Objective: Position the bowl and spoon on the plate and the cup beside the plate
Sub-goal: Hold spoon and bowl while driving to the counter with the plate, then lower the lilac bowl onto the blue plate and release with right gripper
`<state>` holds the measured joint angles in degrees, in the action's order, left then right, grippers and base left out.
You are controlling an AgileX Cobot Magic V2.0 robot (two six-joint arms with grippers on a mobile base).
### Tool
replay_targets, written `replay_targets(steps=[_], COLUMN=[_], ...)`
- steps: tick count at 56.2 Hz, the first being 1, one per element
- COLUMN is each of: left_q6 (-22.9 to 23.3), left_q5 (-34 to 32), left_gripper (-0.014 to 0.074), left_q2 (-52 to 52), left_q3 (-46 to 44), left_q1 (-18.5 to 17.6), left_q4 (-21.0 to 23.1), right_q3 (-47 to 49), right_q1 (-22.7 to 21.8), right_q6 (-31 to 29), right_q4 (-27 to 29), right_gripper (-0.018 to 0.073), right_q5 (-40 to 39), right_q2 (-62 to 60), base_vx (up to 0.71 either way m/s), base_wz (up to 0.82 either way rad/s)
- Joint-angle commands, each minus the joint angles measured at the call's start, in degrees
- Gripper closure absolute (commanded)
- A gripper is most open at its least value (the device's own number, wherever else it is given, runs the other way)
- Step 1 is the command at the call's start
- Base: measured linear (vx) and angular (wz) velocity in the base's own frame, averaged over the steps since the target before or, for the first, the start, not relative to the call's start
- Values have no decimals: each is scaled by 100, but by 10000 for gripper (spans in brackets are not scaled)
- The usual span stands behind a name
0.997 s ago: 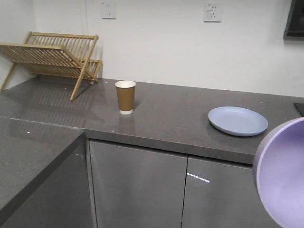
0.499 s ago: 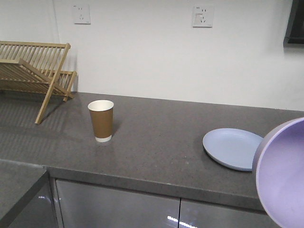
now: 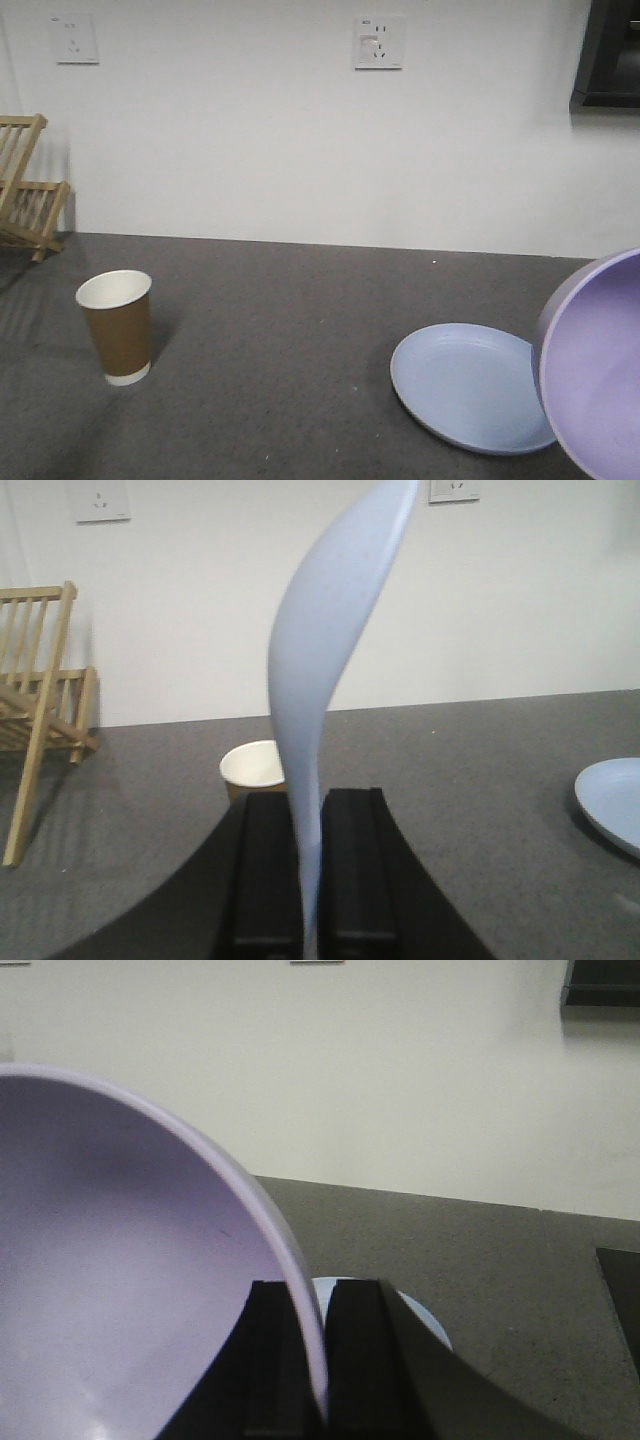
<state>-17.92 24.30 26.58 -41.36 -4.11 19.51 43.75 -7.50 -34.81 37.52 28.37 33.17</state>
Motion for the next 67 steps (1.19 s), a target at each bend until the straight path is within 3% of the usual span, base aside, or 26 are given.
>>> replay_targets(steps=[1, 31, 67], left_q6=[13, 13, 13], left_q5=[-490, -497, -497], left_gripper=[594, 594, 594], left_q2=[40, 40, 40], left_q3=[-149, -149, -149], left_q1=[-28, -28, -28], left_q4=[102, 102, 102], right_q3=[156, 156, 156], right_q1=[-28, -28, -28], right_q6=[-46, -46, -46], right_q4=[154, 154, 154], right_gripper=[568, 568, 568], right_q5=[-473, -476, -475], right_q2=[12, 12, 12], base_vx=[37, 29, 5], base_wz=[-28, -20, 3])
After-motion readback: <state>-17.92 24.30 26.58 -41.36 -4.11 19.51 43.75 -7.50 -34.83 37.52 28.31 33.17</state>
